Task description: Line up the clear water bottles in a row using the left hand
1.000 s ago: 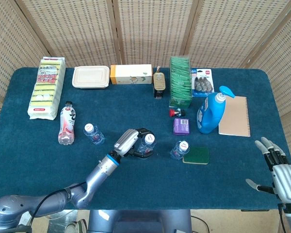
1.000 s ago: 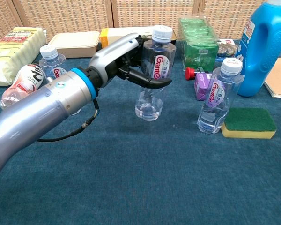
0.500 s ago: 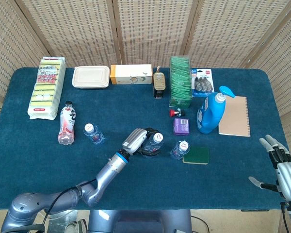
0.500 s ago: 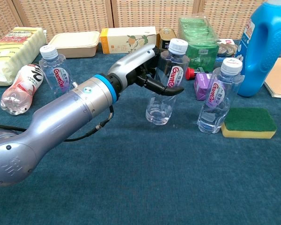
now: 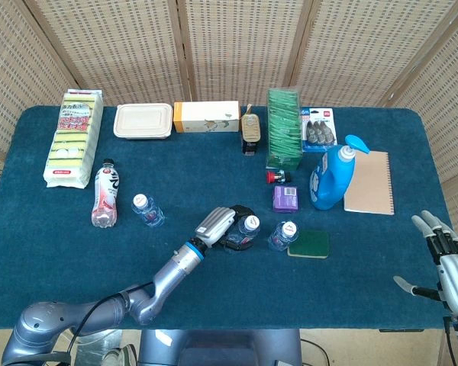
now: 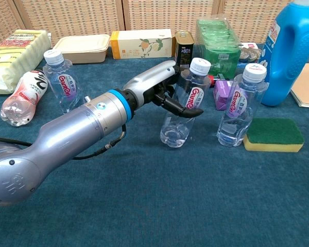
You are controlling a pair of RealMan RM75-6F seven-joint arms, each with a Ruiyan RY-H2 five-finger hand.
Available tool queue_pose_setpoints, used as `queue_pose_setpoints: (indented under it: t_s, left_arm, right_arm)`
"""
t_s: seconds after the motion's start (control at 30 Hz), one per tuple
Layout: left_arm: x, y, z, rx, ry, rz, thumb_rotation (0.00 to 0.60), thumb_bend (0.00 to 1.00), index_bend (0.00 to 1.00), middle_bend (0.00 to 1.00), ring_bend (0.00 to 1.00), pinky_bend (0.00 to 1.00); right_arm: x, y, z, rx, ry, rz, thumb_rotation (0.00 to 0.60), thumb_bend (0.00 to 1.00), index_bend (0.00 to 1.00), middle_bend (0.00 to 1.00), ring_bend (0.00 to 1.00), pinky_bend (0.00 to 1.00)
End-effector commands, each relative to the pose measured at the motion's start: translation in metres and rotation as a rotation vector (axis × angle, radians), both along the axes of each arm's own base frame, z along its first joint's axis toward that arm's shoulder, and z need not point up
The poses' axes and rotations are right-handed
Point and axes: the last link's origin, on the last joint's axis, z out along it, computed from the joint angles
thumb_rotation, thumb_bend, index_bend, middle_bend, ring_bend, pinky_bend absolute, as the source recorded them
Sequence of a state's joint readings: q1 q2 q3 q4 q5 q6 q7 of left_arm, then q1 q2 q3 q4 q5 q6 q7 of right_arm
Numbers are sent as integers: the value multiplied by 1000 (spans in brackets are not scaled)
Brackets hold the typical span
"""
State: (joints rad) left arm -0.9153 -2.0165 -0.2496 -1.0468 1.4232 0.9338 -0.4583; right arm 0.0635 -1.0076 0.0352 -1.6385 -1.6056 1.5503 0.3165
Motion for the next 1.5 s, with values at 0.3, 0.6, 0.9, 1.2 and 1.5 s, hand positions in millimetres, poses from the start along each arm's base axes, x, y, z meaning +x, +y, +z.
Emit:
queue_pose_setpoints:
  t_s: [0.3,0.6,0.9,1.2,1.5]
  left_arm:
    - [-3,-3,8,-29,-20,-7,600,234,2,78,75,327]
    - [-3,-8,36,-29,-107,-25,600,175,0,0,0,257]
    - [-2,-12,104,52,-227,-65,600,173,0,0,0,239]
    - [-12,-25,209,224,-260,-101,600,171,0,0,0,231]
    - [-64,-18,263,354,-117,-2,600,172,0,0,0,222]
  right_arm:
    - [0,1,2,-12,3,-2,600,26,23,0,0,0]
    - [0,2,2,-14,5,0,600,26,23,0,0,0]
    - [2,3,1,-20,22,2,600,26,23,0,0,0]
    - [4,4,0,-27,33,3,600,27,23,0,0,0]
    - [7,7,-1,-31,46,10,600,27,24,0,0,0]
